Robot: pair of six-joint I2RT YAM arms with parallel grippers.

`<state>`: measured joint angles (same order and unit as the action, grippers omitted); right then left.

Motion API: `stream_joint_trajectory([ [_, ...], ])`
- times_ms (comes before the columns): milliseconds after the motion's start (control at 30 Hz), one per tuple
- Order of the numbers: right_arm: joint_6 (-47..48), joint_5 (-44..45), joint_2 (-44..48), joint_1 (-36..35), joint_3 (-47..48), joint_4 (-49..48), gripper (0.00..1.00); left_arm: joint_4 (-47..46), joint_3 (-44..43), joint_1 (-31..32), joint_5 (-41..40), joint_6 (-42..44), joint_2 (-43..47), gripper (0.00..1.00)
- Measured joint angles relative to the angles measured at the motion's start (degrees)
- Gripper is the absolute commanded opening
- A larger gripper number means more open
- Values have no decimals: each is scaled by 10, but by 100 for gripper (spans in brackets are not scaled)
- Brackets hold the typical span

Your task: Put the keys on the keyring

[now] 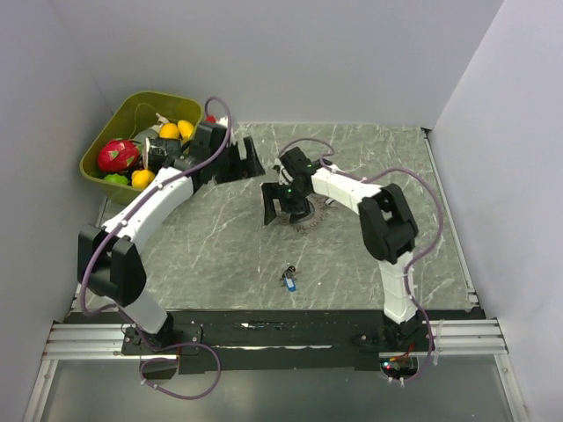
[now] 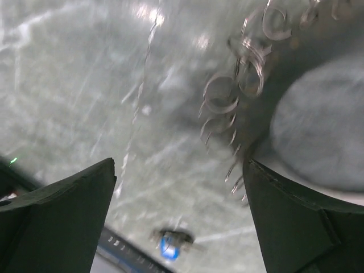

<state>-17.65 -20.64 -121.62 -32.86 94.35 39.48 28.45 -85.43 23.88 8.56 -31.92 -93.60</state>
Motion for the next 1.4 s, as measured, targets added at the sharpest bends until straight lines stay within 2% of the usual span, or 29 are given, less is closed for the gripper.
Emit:
stream_joint_trajectory([
  [133, -16, -13, 110, 0, -87, -21, 100, -26, 125, 1, 7, -30, 54, 96],
  [233, -30, -12, 264, -2, -197, -63, 100, -113, 280, 4, 21, -55, 120, 96],
  [300, -40, 1, 359, -3, -257, -88, 100, -142, 349, 7, 21, -69, 142, 96],
  [367, -49, 22, 433, -5, -296, -90, 100, -139, 362, 12, 19, -76, 135, 96],
  [433, -55, 40, 467, -7, -322, -101, 100, -139, 345, 20, 3, -73, 119, 96],
  [567, -83, 90, 531, -3, -415, -134, 100, -115, 242, 36, -24, -47, 58, 96],
  [633, -94, 113, 522, 3, -420, -134, 100, -96, 170, 40, -35, -30, 11, 96],
  [733, -100, 141, 456, 20, -376, -132, 100, -65, 59, 43, -43, -6, -72, 98],
  [833, -105, 148, 379, 47, -331, -153, 99, -35, -7, 44, -44, 10, -140, 99],
  [933, -123, 119, 323, 93, -327, -184, 96, 2, -59, 45, -43, 24, -208, 95],
  [1000, -138, 92, 289, 129, -329, -203, 94, 22, -84, 46, -43, 29, -243, 91],
  [1133, -156, 59, 224, 165, -328, -231, 80, 45, -116, 49, -33, 40, -297, 85],
  [1233, -162, 33, 186, 165, -328, -239, 72, 50, -127, 52, -18, 44, -320, 76],
  [1267, -166, 21, 177, 164, -326, -242, 66, 52, -130, 53, -12, 44, -320, 73],
  [1333, -168, 9, 167, 163, -320, -253, 64, 48, -131, 55, 5, 44, -320, 67],
  [1400, -174, -8, 156, 163, -319, -269, 58, 47, -130, 58, 22, 42, -322, 55],
])
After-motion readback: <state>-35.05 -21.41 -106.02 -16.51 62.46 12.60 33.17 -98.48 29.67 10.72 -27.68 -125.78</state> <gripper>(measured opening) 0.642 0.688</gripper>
